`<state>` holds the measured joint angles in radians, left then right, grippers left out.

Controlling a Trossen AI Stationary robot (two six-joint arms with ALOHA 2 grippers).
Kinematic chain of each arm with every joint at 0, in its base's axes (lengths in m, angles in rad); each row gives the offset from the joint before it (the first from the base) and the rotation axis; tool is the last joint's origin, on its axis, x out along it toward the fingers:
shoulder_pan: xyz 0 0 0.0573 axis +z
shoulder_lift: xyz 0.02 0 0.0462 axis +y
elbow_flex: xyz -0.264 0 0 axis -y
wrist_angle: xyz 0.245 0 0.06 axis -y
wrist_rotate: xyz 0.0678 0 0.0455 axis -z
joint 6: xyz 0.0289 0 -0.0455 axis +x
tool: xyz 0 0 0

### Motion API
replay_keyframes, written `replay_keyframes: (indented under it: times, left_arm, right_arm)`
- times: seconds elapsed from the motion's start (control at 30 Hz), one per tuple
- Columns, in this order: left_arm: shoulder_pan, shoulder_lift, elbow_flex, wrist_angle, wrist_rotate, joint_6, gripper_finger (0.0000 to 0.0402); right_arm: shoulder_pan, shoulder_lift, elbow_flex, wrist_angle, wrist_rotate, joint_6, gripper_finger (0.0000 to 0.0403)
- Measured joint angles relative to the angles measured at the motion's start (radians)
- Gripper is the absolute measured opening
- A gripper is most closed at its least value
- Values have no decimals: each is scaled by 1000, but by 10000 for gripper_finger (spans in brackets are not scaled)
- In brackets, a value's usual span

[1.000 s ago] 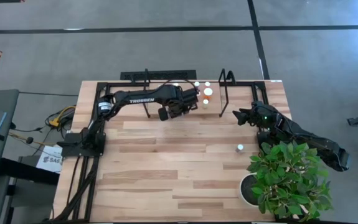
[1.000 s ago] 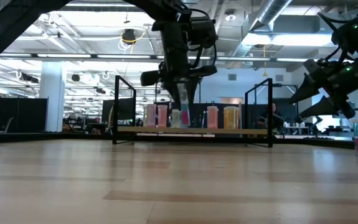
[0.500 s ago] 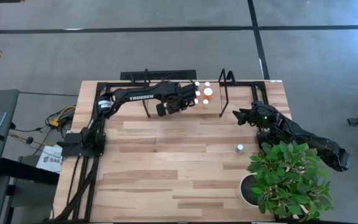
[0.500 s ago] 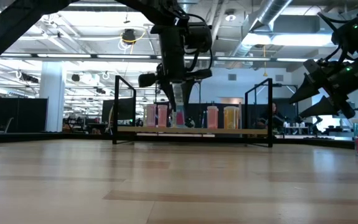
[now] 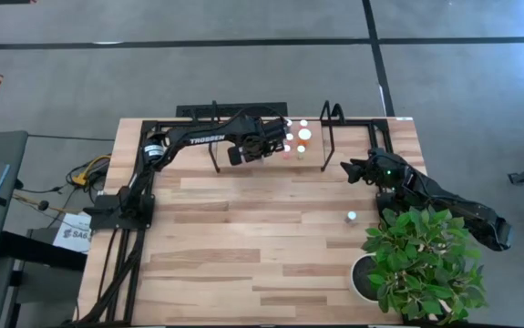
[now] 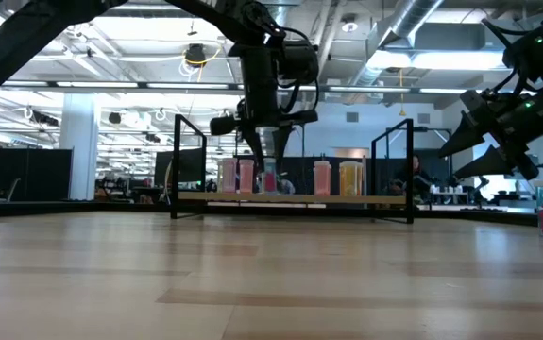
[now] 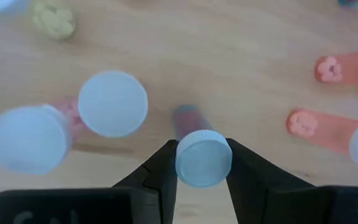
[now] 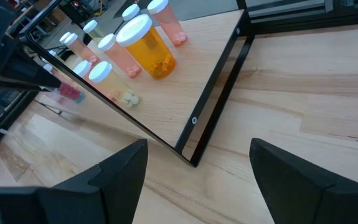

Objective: Pick and place medicine bottles onto shelf by color
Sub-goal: Put the blue pill bottle on the shelf

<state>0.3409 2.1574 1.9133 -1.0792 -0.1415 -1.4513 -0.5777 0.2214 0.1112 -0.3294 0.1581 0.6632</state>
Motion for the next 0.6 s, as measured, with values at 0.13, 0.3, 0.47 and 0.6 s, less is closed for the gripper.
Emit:
replay_keyframes:
  times: [0.13,0.3,0.47,0.6]
  left_arm:
    - [4,2,-1,2,-37,1,98]
    - [20,2,-1,2,-28,2,98]
    - [34,2,-1,4,-33,4,98]
    - [47,3,-2,15,-29,16,98]
  right_arm:
    - [0,0,0,0,0,0,305]
    - [0,0,0,0,0,0,305]
    - [0,0,0,0,0,0,305]
    - [0,0,0,0,0,0,305]
